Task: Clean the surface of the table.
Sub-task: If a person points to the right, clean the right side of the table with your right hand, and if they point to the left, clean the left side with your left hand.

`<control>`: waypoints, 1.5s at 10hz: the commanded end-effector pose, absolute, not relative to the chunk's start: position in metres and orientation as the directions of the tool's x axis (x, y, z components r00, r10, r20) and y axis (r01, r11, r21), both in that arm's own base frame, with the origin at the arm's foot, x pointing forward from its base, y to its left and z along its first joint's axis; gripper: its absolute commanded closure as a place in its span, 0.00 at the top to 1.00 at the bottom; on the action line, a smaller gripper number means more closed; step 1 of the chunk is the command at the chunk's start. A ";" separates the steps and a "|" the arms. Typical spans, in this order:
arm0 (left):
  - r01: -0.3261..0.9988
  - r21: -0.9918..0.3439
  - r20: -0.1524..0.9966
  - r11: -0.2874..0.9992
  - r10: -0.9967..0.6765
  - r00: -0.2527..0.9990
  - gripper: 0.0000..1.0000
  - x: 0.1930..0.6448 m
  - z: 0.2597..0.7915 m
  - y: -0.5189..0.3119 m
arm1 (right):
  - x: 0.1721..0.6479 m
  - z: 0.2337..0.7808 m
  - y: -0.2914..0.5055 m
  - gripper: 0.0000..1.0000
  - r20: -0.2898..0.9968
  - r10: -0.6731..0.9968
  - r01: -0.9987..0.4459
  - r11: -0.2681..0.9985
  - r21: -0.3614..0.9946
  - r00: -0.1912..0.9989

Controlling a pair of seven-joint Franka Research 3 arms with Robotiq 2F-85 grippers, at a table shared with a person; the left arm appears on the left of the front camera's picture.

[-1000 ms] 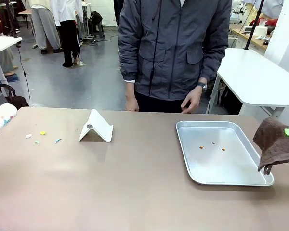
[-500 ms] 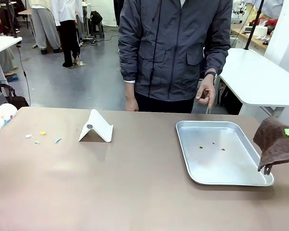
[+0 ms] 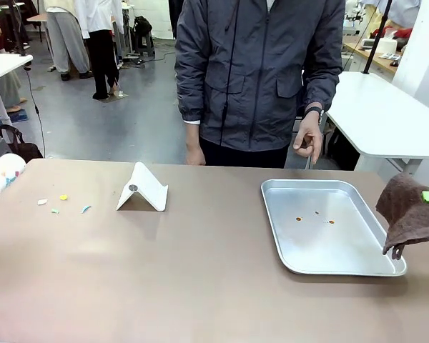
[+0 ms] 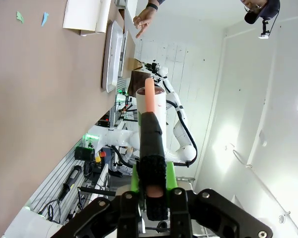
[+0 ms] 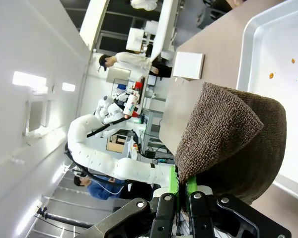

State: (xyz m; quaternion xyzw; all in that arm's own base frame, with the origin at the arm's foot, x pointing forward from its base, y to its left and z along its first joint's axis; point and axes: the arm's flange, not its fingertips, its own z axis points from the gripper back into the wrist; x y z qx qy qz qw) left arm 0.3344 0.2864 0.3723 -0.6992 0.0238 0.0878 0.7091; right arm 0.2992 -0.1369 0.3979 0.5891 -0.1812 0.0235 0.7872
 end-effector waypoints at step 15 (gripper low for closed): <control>-0.137 -0.991 -0.137 -0.009 0.102 0.985 0.00 0.333 0.376 0.289 | 0.440 0.350 -0.058 0.07 0.390 0.077 -0.245 0.881 0.404 0.918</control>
